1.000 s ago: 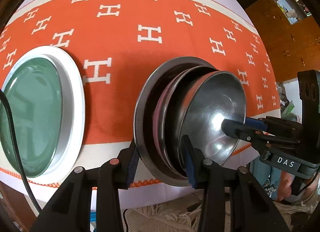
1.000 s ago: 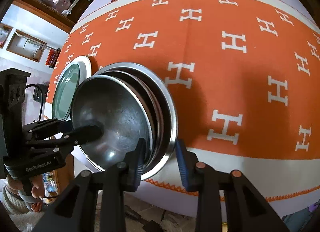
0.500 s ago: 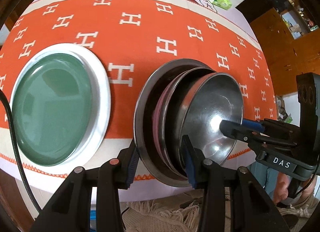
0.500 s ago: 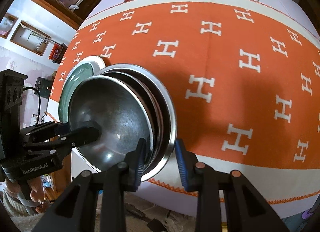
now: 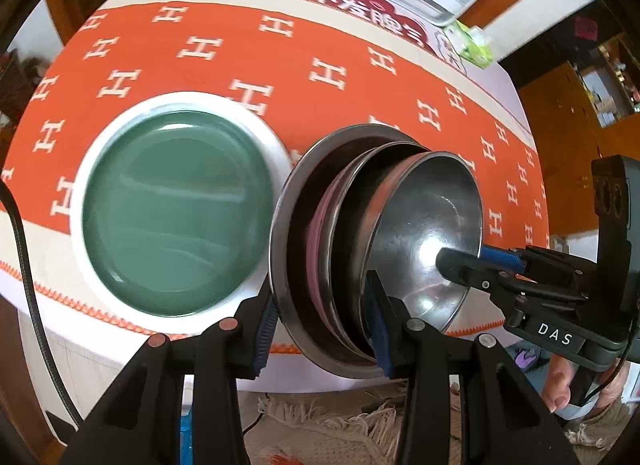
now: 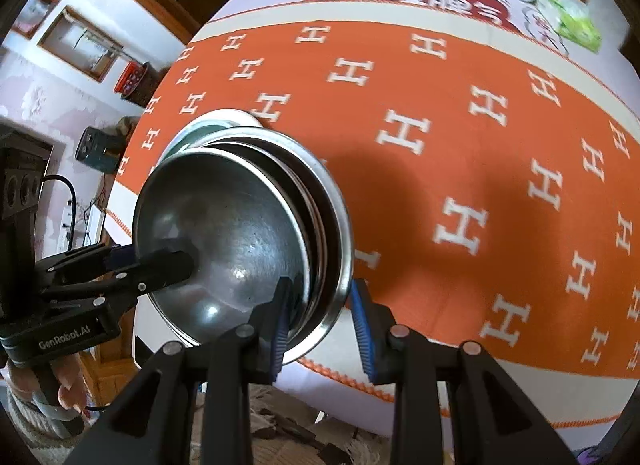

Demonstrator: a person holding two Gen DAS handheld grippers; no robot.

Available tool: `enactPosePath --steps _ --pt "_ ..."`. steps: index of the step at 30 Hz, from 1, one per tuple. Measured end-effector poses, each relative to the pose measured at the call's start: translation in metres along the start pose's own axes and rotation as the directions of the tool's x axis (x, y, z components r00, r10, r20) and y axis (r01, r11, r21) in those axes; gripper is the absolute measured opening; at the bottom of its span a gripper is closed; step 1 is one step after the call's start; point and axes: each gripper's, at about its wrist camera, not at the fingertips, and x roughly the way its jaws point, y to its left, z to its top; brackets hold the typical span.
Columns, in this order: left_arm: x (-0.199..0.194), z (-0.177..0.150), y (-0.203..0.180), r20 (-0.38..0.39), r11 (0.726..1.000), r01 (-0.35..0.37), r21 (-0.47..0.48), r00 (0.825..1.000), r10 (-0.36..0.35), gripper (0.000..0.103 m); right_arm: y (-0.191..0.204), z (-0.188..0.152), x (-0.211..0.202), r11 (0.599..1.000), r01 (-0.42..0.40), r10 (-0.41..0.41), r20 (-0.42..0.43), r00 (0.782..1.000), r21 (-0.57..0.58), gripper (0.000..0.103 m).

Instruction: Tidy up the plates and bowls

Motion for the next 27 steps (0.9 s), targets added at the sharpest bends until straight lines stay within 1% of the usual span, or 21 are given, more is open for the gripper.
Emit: enactPosePath --steps 10,13,18,19,20,21,23,25,27 --pt "-0.028 0.01 0.066 0.056 0.994 -0.05 -0.098 0.997 0.055 0.039 0.06 0.04 0.024 0.995 -0.03 0.027 -0.029 0.999 -0.098 0.029" --pt "-0.028 0.016 0.085 0.05 0.991 -0.069 -0.118 0.996 0.076 0.039 0.077 0.053 0.036 0.993 -0.034 0.029 -0.045 0.999 -0.116 0.029" --pt "-0.019 0.021 0.115 0.016 0.983 -0.099 -0.153 0.995 0.103 0.039 0.1 0.066 0.055 0.99 -0.031 0.021 -0.073 0.997 -0.141 0.029" --pt "-0.016 0.021 0.118 0.012 0.983 -0.097 -0.154 0.995 0.1 0.037 0.103 0.068 0.059 0.989 -0.035 0.024 -0.08 0.997 -0.142 0.024" --pt "-0.013 0.022 0.121 -0.001 0.983 -0.097 -0.157 0.995 0.098 0.04 0.106 0.069 0.062 0.988 -0.059 0.046 -0.089 0.995 -0.145 0.014" --pt "-0.01 0.022 0.124 -0.005 0.981 -0.104 -0.162 0.994 0.105 0.039 0.109 0.07 0.067 0.987 -0.057 0.042 -0.101 0.994 -0.148 0.014" --pt "-0.005 0.024 0.13 -0.014 0.981 -0.114 -0.158 0.993 0.113 0.038 0.117 0.073 0.069 0.985 -0.049 0.035 -0.086 0.996 -0.164 0.014" --pt "0.0 0.026 0.135 -0.017 0.981 -0.112 -0.159 0.994 0.11 0.038 0.126 0.074 0.07 0.981 -0.015 0.002 -0.066 0.998 -0.192 0.014" --pt "0.005 0.027 0.139 -0.019 0.982 -0.107 -0.158 0.994 0.105 0.038 0.131 0.076 0.071 0.979 0.004 -0.014 -0.051 0.999 -0.204 0.014"
